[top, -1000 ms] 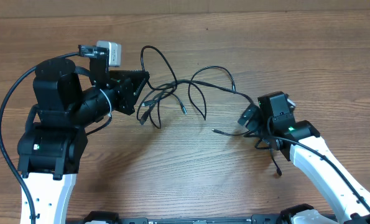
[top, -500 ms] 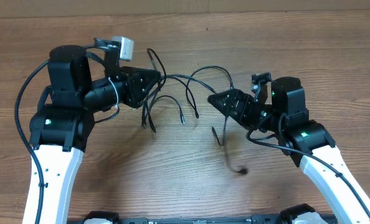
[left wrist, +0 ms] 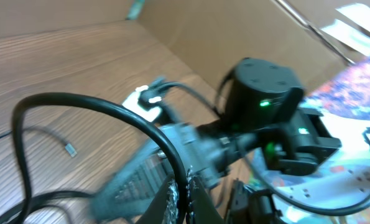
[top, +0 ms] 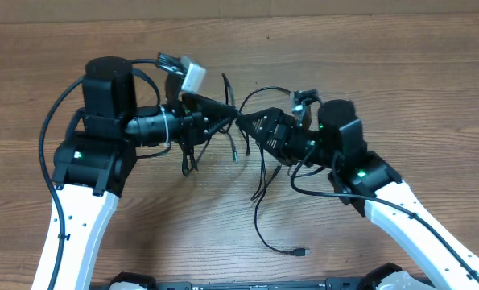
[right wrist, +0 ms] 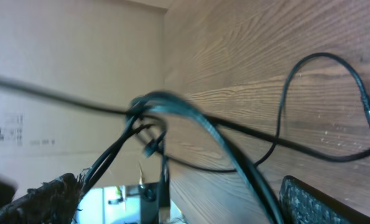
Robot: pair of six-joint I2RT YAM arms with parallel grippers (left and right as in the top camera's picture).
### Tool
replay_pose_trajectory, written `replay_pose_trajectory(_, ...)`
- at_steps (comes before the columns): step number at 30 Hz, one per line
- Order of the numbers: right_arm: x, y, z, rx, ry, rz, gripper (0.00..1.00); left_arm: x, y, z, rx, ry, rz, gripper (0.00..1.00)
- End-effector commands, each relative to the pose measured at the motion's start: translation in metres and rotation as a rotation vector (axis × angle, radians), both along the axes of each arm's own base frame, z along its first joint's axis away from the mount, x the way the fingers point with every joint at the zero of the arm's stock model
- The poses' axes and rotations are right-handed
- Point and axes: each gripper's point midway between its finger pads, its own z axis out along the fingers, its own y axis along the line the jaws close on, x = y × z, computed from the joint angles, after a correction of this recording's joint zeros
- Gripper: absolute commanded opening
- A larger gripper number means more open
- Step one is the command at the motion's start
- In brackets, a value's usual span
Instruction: Untangle cables
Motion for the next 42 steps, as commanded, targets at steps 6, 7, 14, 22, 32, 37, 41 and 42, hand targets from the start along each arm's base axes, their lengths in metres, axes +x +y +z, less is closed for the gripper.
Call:
replay_pose_trajectory(6,0.025,-0.026,-0.028,-0.188,-0.02,-0.176,0.92,-0.018,-0.015,0.015,-0.046,-0.06,-0.118,0.04)
replay_pose_trajectory(7,0.031,-0.046,-0.044,-0.276,0.01,-0.27,0.93,-0.018,-0.015,0.015,-0.045,-0.064,-0.119,0.04)
replay_pose_trajectory(14,0.052,-0.165,-0.059,-0.641,0.003,-0.628,1.0,-0.002,-0.008,0.01,0.006,-0.113,-0.038,0.04)
replay_pose_trajectory(22,0.04,-0.228,0.01,-0.595,-0.052,-0.829,1.0,0.021,0.004,-0.002,0.09,-0.12,0.106,0.04)
replay_pose_trajectory(32,-0.017,-0.216,-0.017,-0.613,0.132,-0.657,1.0,0.092,0.106,-0.04,0.362,0.002,0.807,0.04)
replay_pose_trajectory(37,-0.037,-0.195,-0.033,-0.588,0.215,-0.496,1.0,0.085,0.093,-0.041,0.309,0.048,0.741,0.04)
replay_pose_trajectory(41,-0.043,-0.149,-0.018,-0.392,0.202,-0.302,1.0,0.066,0.055,-0.034,0.231,0.026,0.487,0.04)
replay_pose_trajectory(42,-0.043,-0.138,-0.014,-0.348,0.191,-0.257,1.0,0.058,0.043,-0.029,0.198,0.01,0.397,0.04)
